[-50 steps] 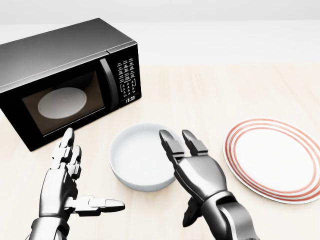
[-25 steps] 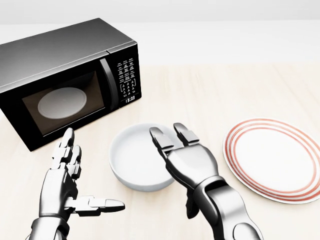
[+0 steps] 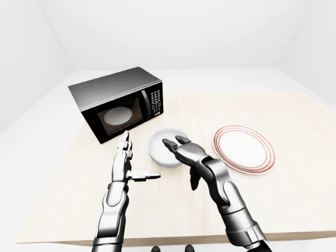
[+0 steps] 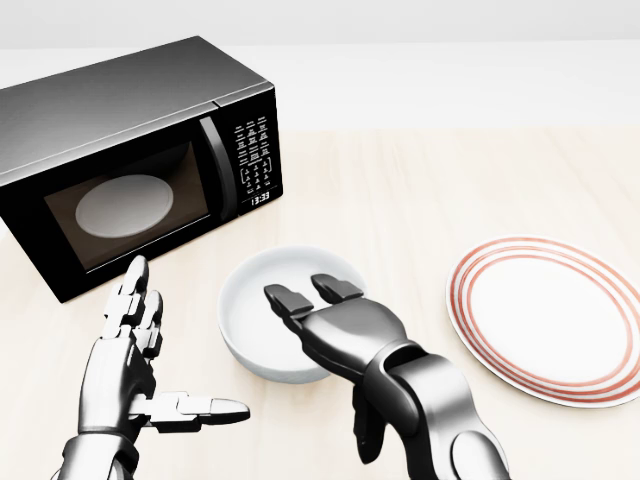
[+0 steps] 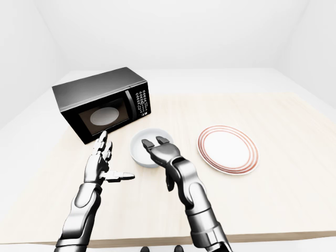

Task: Pick up the white bowl and put it on the plate.

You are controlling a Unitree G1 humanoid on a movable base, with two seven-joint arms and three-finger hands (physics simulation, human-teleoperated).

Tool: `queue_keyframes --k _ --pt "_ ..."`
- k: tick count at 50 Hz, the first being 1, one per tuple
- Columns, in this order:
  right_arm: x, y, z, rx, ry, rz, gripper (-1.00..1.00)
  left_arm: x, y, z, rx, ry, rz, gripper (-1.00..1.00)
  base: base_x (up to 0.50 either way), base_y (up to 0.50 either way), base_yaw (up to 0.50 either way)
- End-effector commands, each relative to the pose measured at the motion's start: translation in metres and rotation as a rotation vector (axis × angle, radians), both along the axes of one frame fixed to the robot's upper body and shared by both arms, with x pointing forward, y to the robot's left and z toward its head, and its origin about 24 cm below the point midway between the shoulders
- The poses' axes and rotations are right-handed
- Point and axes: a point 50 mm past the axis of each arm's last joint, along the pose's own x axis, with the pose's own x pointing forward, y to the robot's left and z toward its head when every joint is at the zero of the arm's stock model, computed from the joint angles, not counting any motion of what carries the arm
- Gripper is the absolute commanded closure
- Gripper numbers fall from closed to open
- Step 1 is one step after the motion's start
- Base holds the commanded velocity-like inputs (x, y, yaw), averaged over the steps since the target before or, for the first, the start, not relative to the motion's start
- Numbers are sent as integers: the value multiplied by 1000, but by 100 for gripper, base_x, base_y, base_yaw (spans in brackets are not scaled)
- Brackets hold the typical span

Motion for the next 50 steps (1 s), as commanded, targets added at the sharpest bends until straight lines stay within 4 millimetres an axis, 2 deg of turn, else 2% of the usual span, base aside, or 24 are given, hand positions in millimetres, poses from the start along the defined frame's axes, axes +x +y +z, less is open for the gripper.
queue_keyframes --k 1,11,28,50 --pt "2 8 7 19 -1 29 -100 0 0 0 0 0 0 -100 0 0 0" --pt "5 9 4 7 11 29 -100 0 0 0 0 0 0 -100 0 0 0" --pt "7 6 -14 -41 80 18 -100 0 0 0 0 0 0 -100 0 0 0" --pt "14 3 -21 -63 86 -4 -100 0 0 0 0 0 0 -100 0 0 0"
